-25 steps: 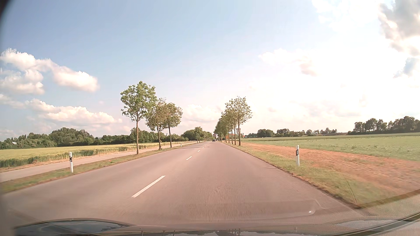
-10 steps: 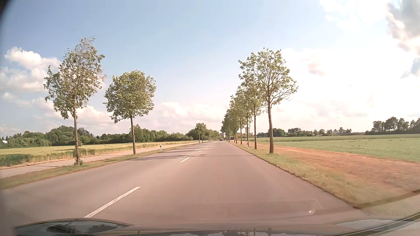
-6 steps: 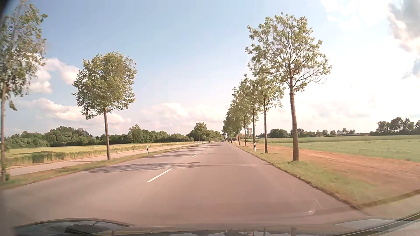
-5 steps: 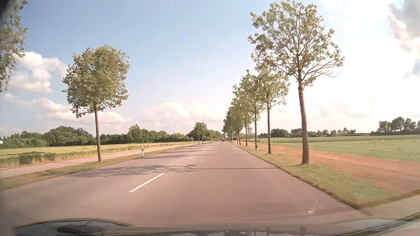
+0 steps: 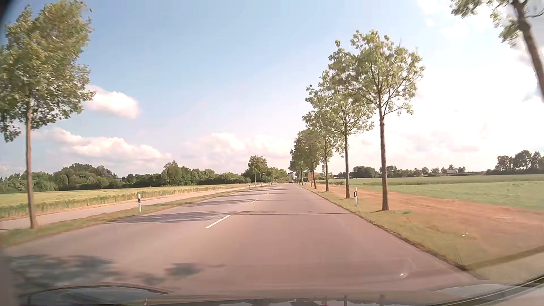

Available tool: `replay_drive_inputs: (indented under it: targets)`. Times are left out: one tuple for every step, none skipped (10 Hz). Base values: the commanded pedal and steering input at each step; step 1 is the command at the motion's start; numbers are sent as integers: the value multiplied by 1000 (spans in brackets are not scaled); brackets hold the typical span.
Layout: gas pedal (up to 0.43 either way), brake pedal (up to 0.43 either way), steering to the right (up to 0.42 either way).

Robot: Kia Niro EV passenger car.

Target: Follow the waypoints while adhering to traffic rules and regulations

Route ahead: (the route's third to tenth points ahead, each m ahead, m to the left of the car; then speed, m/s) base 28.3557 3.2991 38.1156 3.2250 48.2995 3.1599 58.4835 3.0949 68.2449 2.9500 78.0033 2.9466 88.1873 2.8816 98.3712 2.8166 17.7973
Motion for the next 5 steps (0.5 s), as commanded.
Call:
replay_drive_inputs:
  targets:
    - [150, 12, -3]
    - [150, 12, -3]
    - [150, 12, -3]
    - [150, 12, -3]
    - [150, 12, -2]
